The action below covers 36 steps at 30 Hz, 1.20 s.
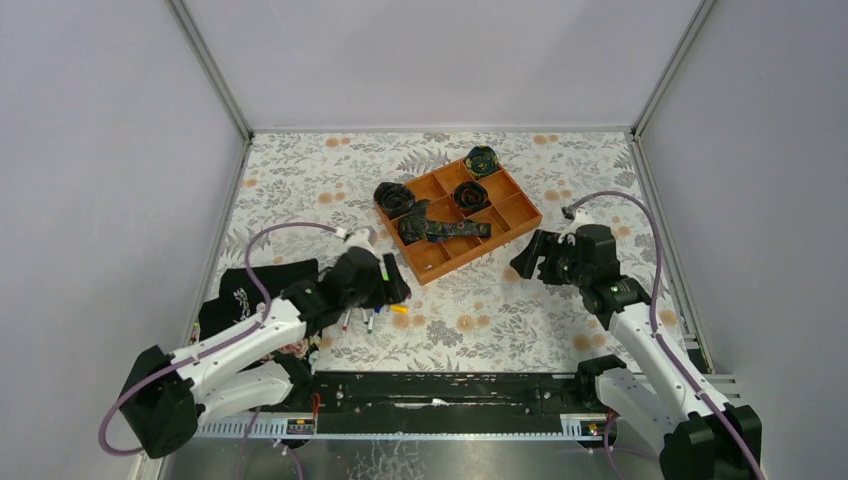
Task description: Insert the pens into the pen caps
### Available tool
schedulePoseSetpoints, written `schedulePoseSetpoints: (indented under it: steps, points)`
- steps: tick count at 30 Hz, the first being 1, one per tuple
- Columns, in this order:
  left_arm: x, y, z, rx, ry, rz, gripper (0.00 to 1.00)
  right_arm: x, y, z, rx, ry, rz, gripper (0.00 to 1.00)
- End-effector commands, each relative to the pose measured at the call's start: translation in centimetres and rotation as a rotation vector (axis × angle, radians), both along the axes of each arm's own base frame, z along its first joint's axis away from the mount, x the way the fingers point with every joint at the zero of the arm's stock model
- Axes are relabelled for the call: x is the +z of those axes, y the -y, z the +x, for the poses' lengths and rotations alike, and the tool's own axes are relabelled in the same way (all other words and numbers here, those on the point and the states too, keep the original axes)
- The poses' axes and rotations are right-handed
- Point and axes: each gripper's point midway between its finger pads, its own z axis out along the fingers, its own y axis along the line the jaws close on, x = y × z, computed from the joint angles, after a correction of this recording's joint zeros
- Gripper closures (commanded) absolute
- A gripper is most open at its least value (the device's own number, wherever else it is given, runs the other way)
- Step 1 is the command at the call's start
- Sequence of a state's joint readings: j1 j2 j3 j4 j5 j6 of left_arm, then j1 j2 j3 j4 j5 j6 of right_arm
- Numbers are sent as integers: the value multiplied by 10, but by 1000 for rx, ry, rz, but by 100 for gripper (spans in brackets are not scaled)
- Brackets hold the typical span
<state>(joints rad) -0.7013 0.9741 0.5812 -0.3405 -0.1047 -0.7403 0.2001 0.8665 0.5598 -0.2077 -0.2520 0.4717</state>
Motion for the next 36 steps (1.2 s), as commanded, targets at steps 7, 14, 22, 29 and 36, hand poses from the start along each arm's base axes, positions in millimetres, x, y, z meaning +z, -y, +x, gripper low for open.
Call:
schedulePoseSetpoints:
  steps: [7, 14, 22, 29, 36]
  points:
    - [-36, 14, -12, 107, -31, 73, 57, -10, -13, -17, 47, -28, -20, 21]
    - [-43, -41, -3, 228, -40, 233, 69, -10, -15, -15, 62, -30, -24, 21]
    - [-46, -69, 12, 280, -36, 221, 70, -11, -16, -13, 62, -32, -24, 21]
    - [-64, -72, 15, 278, -76, 219, 80, -15, -17, -15, 63, -48, -24, 20]
    - [-79, -72, 11, 266, -112, 235, 79, -17, -16, -16, 61, -57, -32, 20]
